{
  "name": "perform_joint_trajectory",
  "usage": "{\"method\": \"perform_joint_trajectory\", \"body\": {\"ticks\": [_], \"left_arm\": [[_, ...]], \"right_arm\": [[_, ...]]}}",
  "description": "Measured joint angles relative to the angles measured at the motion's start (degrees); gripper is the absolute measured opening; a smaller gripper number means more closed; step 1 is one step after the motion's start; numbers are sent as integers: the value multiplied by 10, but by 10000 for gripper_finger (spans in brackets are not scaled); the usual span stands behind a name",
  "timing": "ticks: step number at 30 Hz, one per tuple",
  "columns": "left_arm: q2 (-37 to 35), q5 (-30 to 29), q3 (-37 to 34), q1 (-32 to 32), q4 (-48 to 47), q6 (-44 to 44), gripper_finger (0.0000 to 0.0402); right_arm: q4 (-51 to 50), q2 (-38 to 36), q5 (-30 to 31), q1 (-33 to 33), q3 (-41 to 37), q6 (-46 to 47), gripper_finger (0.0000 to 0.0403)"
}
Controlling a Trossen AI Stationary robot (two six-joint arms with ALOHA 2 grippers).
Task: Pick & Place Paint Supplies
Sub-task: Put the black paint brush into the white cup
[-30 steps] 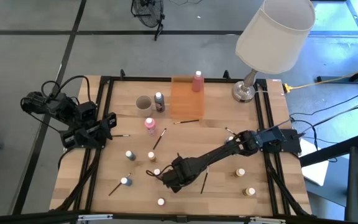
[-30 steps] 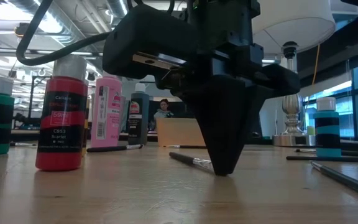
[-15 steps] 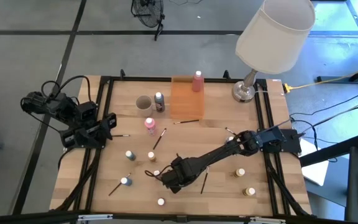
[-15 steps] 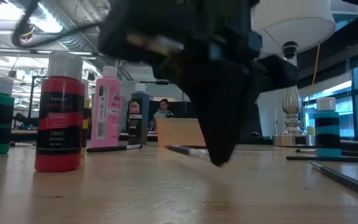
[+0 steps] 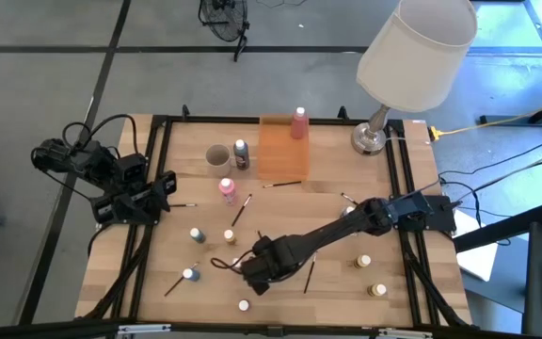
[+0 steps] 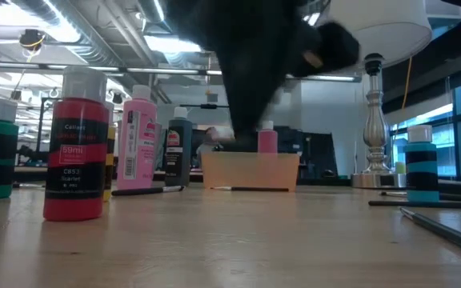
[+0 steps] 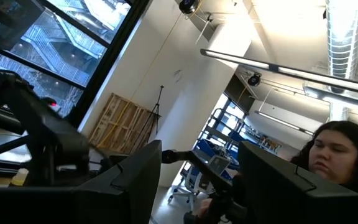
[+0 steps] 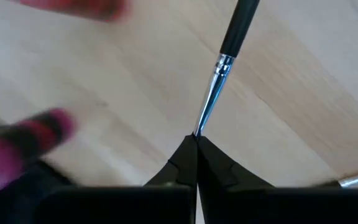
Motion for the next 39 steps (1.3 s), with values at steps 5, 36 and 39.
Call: {"method": "perform_joint_trajectory", "body": {"ticks": [5,36,39], "left_arm": [[0,0,0,0,0,0,210],[111,-84,187,-8,-68,311,210],[152,-142,288,-8,-225,384,210]], "right_arm": [[-9,-23,15,2,11,-12,0],[440,-224,-48,-50,13,-272,0],[451,-232,-81,-60,13,-284,0]]}}
